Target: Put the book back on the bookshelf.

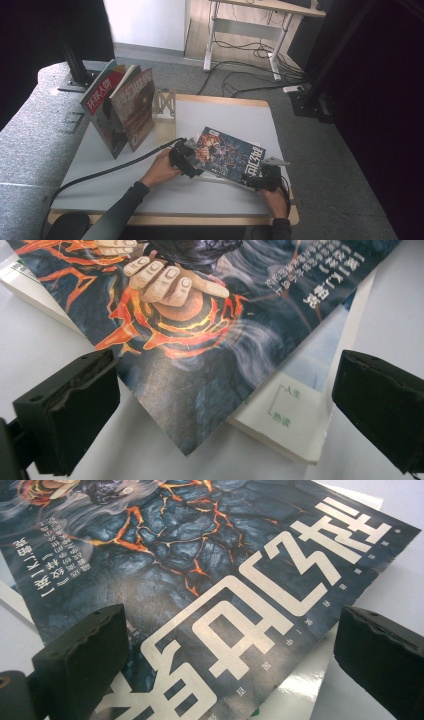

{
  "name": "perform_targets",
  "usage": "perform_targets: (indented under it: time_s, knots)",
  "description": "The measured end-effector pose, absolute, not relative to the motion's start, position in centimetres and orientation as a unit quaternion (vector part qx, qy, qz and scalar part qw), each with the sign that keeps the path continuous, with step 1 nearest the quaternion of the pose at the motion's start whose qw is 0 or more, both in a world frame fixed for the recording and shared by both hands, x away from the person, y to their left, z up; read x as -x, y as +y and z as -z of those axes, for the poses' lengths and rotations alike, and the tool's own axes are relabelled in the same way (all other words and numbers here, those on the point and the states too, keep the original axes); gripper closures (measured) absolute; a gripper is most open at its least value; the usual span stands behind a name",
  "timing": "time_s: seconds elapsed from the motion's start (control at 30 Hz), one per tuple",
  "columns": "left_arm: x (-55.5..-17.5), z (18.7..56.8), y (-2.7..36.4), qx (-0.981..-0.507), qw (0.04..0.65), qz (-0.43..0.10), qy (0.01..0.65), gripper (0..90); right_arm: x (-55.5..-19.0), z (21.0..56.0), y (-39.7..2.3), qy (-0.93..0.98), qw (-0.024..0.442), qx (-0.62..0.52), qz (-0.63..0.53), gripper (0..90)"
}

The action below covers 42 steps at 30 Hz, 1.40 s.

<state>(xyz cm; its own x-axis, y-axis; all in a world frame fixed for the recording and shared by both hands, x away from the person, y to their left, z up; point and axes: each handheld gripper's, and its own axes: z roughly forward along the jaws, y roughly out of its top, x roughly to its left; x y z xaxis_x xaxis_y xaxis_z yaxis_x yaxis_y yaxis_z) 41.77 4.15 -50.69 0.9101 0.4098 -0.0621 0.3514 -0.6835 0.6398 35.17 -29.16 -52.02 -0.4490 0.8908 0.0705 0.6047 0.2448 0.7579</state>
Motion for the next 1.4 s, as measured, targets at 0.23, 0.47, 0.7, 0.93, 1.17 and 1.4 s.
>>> perform_targets:
  time_s: [0.23, 0.47, 0.7, 0.93, 1.17, 1.4]
  knots:
    - [-40.8, 50.7, 4.4, -0.916, 0.338, -0.047, 0.213, 0.0, -35.4, 52.1, -28.8, 0.767, 0.191, -0.48, -0.38, 1.3]
    - [-39.8, 50.6, 5.0, -0.915, 0.338, -0.042, 0.215, 0.0, -35.5, 52.2, -28.4, 0.769, 0.19, -0.477, -0.382, 0.0]
    - [-38.1, 50.8, 5.6, -0.919, 0.331, -0.038, 0.209, 0.0, -35.9, 52.2, -27.7, 0.77, 0.19, -0.475, -0.381, 0.0]
    - [-36.3, 50.9, 6.1, -0.923, 0.326, -0.036, 0.202, 0.0, -36.2, 52.2, -27.0, 0.771, 0.19, -0.472, -0.383, 0.0]
    - [-36.2, 50.6, 6.7, -0.917, 0.342, -0.028, 0.203, 0.0, -36.2, 52.3, -26.8, 0.768, 0.194, -0.471, -0.388, 0.0]
    - [-37.1, 49.6, 7.1, -0.914, 0.346, -0.041, 0.206, 0.0, -35.2, 52.1, -27.1, 0.775, 0.195, -0.464, -0.383, 0.1]
